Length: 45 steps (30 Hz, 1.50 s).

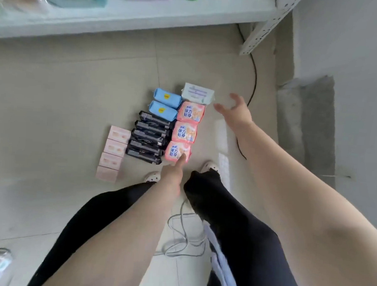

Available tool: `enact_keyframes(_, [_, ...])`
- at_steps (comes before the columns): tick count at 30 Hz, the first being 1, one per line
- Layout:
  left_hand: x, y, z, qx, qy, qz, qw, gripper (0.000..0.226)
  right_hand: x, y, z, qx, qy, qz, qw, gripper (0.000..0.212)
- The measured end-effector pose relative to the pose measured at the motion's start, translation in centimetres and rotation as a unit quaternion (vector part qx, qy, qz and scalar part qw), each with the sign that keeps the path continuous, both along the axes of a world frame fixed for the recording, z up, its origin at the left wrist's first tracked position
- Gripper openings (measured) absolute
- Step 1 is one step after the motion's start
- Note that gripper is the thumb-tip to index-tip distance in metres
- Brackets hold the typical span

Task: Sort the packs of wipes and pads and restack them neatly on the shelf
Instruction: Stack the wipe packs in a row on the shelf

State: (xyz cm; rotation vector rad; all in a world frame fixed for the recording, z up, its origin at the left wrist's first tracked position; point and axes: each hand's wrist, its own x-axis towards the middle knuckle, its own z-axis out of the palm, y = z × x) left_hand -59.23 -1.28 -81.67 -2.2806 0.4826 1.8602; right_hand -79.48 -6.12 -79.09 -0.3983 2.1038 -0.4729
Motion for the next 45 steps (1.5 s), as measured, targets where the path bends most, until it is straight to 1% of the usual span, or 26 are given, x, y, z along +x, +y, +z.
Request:
enact_keyframes(2, [-0.6,1.3,-6.2,0.030,-0.033,0.017,0.999,0.076,-1.1,-1.0,-6.6,-0.005,-0.008,-0.017,1.000,0.073])
enact_keyframes(4, [-0.7,2.8,-12.3,0.024,-0.014,0.046,0.999,0.070,-2.1,-1.8,-12.7,-0.002,-0.011,-0.032,0.999,0.074])
enact_keyframes(5, [-0.8,3.2,-15.3,0.013,-0.002,0.077,0.997,0.068,-2.5,-2.3,-15.5,-0.001,-0.012,-0.038,0.999,0.074])
enact_keyframes(7, [-0.5,3.5,-19.7,0.008,-0.015,0.140,0.990,0.083,-3.3,-3.3,-20.2,-0.013,-0.017,-0.054,0.998,0.075])
enact_keyframes(8, [-0.2,3.4,-21.4,-0.010,-0.017,0.172,0.985,0.084,-3.6,-3.9,-22.2,-0.025,-0.019,-0.061,0.998,0.075])
enact_keyframes(10, [0.5,3.7,-24.2,-0.058,0.008,0.230,0.971,0.070,-3.8,-5.1,-25.3,-0.048,-0.028,-0.067,0.996,0.076])
enact_keyframes(12, [1.1,3.9,-25.5,-0.081,0.032,0.257,0.962,0.055,-3.5,-6.4,-27.2,-0.062,-0.053,-0.077,0.994,0.078])
enact_keyframes(14, [1.7,4.0,-26.3,-0.090,0.055,0.260,0.960,0.050,-3.1,-7.4,-28.6,-0.075,-0.071,-0.084,0.991,0.079])
enact_keyframes(15, [1.9,4.0,-26.5,-0.092,0.067,0.269,0.956,0.051,-3.0,-7.7,-29.2,-0.081,-0.071,-0.089,0.990,0.076])
enact_keyframes(18, [1.6,3.6,-26.4,-0.094,0.091,0.310,0.942,0.049,-3.1,-8.2,-29.8,-0.083,-0.061,-0.113,0.988,0.049])
enact_keyframes(19, [1.3,3.6,-26.1,-0.097,0.091,0.314,0.940,0.047,-3.2,-8.2,-29.7,-0.082,-0.065,-0.124,0.987,0.045])
enact_keyframes(21, [1.0,3.6,-25.5,-0.108,0.080,0.314,0.940,0.044,-3.5,-8.0,-29.1,-0.081,-0.064,-0.145,0.984,0.043])
enact_keyframes(23, [1.2,4.1,-25.0,-0.110,0.075,0.308,0.942,0.043,-3.7,-7.6,-27.9,-0.081,-0.043,-0.158,0.983,0.042])
enact_keyframes(25, [1.2,4.7,-23.1,-0.080,0.061,0.277,0.956,0.044,-3.7,-7.1,-25.8,-0.089,-0.029,-0.171,0.981,0.040])
enact_keyframes(26, [1.2,5.1,-21.7,-0.060,0.054,0.275,0.958,0.051,-3.7,-6.8,-24.4,-0.096,-0.021,-0.178,0.979,0.040])
enact_keyframes(27, [1.1,5.5,-20.1,-0.041,0.057,0.288,0.955,0.061,-3.8,-6.5,-22.8,-0.101,-0.012,-0.186,0.977,0.040])
enact_keyframes(28, [1.1,5.8,-18.2,-0.037,0.058,0.313,0.947,0.065,-3.7,-6.2,-20.9,-0.103,-0.005,-0.193,0.976,0.040])
enact_keyframes(30, [1.0,6.1,-13.9,-0.051,0.021,0.341,0.938,0.055,-3.3,-5.4,-16.8,-0.101,0.001,-0.208,0.973,0.039])
enact_keyframes(32, [0.9,5.6,-8.5,-0.063,0.010,0.344,0.937,0.049,-2.7,-4.7,-11.8,-0.103,-0.003,-0.221,0.970,0.039])
enact_keyframes(35, [1.7,3.9,-0.9,-0.085,0.041,0.331,0.939,0.049,-1.3,-3.9,-2.8,-0.111,-0.013,-0.228,0.967,0.040])
enact_keyframes(39, [3.2,0.4,10.0,-0.125,0.088,0.285,0.946,0.059,1.4,-3.3,11.1,-0.139,-0.009,-0.218,0.966,0.039])
enact_keyframes(41, [4.1,-1.2,16.3,-0.137,0.116,0.275,0.945,0.054,2.9,-3.3,18.2,-0.158,-0.020,-0.212,0.964,0.039])
enact_keyframes(43, [5.4,-2.8,21.5,-0.155,0.132,0.263,0.943,0.043,4.3,-3.3,24.8,-0.177,-0.023,-0.208,0.962,0.038])
enact_keyframes(45, [6.6,-4.1,26.2,-0.181,0.152,0.251,0.939,0.042,5.4,-3.2,30.5,-0.195,-0.023,-0.197,0.961,0.038])
